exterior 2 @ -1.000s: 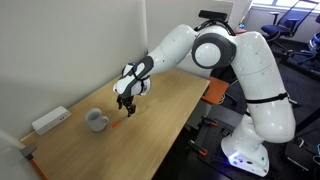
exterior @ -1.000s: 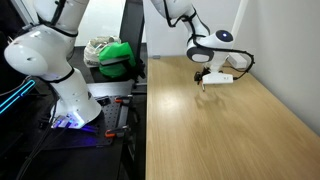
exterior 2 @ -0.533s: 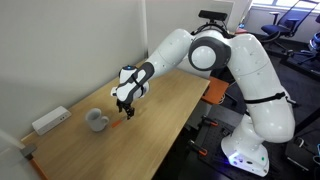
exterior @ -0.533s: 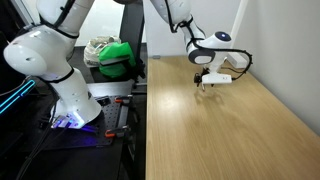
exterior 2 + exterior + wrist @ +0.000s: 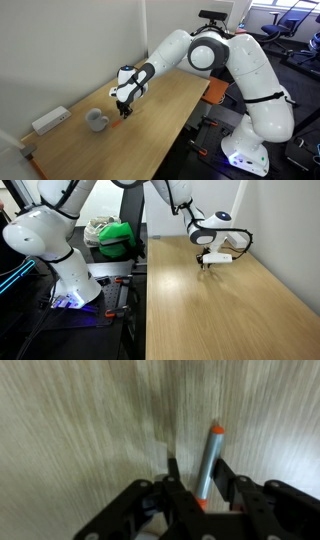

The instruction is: Pick up the pen and put it in the white cup

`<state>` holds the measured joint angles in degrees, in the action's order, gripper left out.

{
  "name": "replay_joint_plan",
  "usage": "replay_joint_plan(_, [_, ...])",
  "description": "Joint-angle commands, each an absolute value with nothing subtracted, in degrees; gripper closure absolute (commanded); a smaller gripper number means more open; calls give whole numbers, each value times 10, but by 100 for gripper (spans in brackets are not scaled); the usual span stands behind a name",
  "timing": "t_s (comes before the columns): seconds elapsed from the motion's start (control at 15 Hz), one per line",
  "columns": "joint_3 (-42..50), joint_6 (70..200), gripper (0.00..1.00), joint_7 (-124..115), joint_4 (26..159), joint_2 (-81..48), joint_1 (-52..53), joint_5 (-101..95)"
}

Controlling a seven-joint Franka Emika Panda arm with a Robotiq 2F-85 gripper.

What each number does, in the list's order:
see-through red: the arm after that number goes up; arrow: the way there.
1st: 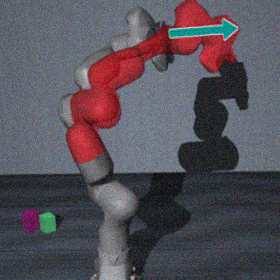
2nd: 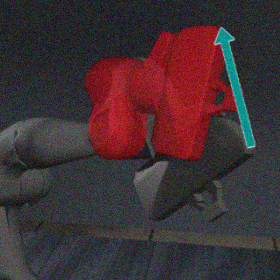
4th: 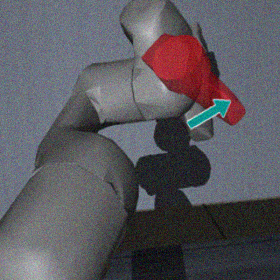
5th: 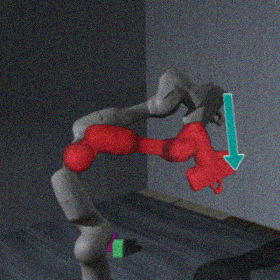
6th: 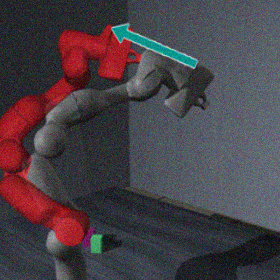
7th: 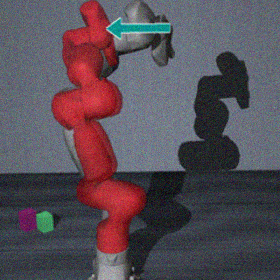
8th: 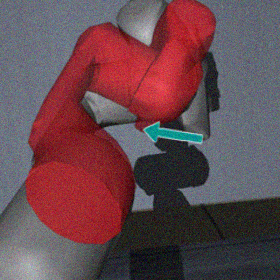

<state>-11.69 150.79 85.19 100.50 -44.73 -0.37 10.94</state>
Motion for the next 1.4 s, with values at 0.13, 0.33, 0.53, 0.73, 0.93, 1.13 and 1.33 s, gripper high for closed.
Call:
replay_joint_plan(0.13, [-133,1508,100,832,994,-450,-22,84])
replay_joint_plan(0.33, [-159,1514,97,857,999,-443,-50,99])
replay_joint_plan(0.53, [-217,1527,97,901,1011,-432,-106,129])
replay_joint_plan(0.73, [-267,1532,97,947,1017,-424,-157,164])
replay_joint_plan(0.93, [-290,1530,97,983,1024,-413,-188,193])
replay_joint_plan(1.13, [-295,1525,97,1001,1028,-402,-198,215])
replay_joint_plan(1.33, [-296,1520,97,1012,1028,-397,-200,230])
